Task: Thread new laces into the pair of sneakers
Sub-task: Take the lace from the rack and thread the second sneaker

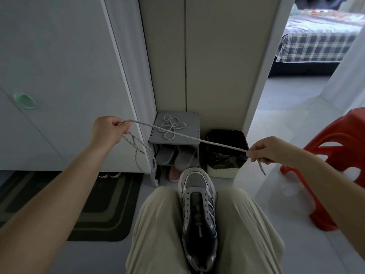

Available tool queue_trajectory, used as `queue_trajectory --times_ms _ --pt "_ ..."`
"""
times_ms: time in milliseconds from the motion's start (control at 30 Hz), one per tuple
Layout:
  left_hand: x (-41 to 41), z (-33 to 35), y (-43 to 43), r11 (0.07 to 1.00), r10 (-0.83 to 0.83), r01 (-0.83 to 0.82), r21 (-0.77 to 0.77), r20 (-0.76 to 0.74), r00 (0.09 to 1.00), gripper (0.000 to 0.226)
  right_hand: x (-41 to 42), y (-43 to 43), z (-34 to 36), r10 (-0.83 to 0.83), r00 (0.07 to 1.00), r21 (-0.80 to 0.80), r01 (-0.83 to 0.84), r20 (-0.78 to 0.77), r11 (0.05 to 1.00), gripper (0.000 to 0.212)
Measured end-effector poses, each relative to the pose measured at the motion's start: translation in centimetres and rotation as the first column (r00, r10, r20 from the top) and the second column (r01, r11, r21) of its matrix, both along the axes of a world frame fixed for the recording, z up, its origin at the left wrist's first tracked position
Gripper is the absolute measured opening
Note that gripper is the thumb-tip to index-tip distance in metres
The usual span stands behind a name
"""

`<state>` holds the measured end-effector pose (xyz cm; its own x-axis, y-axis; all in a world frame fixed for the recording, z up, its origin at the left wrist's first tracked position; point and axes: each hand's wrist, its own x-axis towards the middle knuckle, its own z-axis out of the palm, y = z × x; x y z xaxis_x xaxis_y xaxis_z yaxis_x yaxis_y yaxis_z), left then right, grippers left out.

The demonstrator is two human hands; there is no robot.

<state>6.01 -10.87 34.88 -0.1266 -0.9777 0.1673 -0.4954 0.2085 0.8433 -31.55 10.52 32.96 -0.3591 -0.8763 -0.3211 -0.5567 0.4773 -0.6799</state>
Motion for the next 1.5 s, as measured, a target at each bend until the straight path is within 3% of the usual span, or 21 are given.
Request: queue_trajectory --times_ms 67,133,200,267,367,567,733,933,1100,1300,1500 --pt "0.1 -0.2 0.1 1.000 0.010 -0.010 0.006 -0.030 1.000 0.022 -0.3 0.1 -0.5 0.066 0.996 0.107 -0.059 -0.063 0.992 0.007" --pt "0.0 -0.4 0.3 1.000 0.006 -0.006 0.004 -0.021 1.000 0.020 -0.3 0.2 -1.0 0.066 0.998 0.164 -0.061 -0.024 0.984 0.007" --pt "-0.3 -0.9 0.6 0.999 -0.025 0.025 0.021 -0.019 1.000 0.007 0.1 0.0 -1.0 -0.045 0.971 0.087 0.025 0.233 0.996 0.009" --pt "-1.0 -1.1 1.1 0.994 -0.070 0.071 0.082 -0.018 0.997 0.030 1.0 -0.7 -0.4 -0.123 0.835 -0.025 0.161 0.536 0.987 0.012" --pt "-2.7 -0.9 3.0 0.980 -0.179 0.178 0.093 0.005 0.984 0.052 3.2 -1.8 1.0 -0.074 0.703 -0.122 0.225 0.708 0.967 0.008" --pt "-5.6 -0.5 7.9 0.899 -0.437 0.431 0.072 0.159 0.885 0.011 7.9 -1.7 0.6 0.041 0.664 -0.209 0.175 0.747 0.962 0.010" --pt "-7.0 -3.2 13.4 0.805 -0.593 0.559 0.200 0.252 0.764 0.007 10.2 -0.4 -2.9 -0.010 0.759 -0.205 0.189 0.651 0.961 0.015" --pt "-7.6 -8.4 16.5 0.858 -0.492 0.493 0.147 0.510 0.705 0.013 11.5 1.1 -6.6 -0.047 0.904 -0.170 0.131 0.424 0.977 0.021" --pt "-8.4 -10.1 17.5 0.877 -0.444 0.474 0.079 0.510 0.737 0.027 12.0 1.2 -8.1 -0.032 0.977 -0.230 0.082 0.211 0.970 0.020" --pt "-9.4 -11.5 18.6 0.931 -0.331 0.364 0.012 0.443 0.833 0.024 12.4 1.0 -8.3 0.033 0.999 -0.276 -0.032 -0.003 0.960 0.017" --pt "-9.9 -12.2 19.4 0.960 -0.245 0.278 -0.031 0.388 0.888 0.021 12.8 0.9 -8.3 0.063 0.993 -0.289 -0.091 -0.103 0.953 0.016"
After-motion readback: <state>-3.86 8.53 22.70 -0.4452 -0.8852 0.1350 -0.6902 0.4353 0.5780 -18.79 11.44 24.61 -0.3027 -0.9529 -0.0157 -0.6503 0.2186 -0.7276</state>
